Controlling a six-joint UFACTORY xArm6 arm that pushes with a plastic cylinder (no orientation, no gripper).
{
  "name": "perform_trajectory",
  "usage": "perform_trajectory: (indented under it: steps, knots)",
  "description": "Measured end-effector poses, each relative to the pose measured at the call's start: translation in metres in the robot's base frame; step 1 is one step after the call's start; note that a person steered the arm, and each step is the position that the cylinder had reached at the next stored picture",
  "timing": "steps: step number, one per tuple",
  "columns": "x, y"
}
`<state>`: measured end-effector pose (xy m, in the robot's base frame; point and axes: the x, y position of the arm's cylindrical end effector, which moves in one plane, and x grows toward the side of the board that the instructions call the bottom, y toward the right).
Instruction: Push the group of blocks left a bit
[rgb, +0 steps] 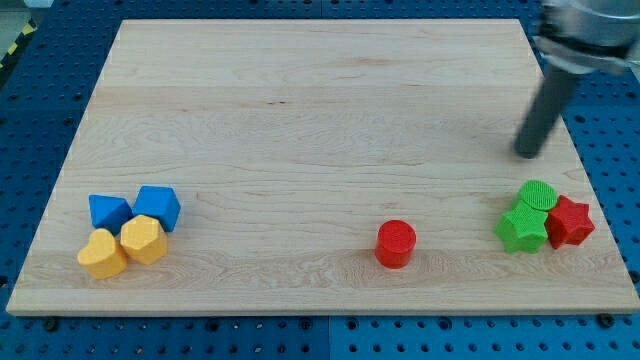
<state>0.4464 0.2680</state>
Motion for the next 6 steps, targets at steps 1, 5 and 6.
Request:
perform_trajectory:
  steps: [1, 5, 6]
  knots:
    - [0.048, 0.053]
    - [0.105, -0.015]
    - [0.105, -0.028]
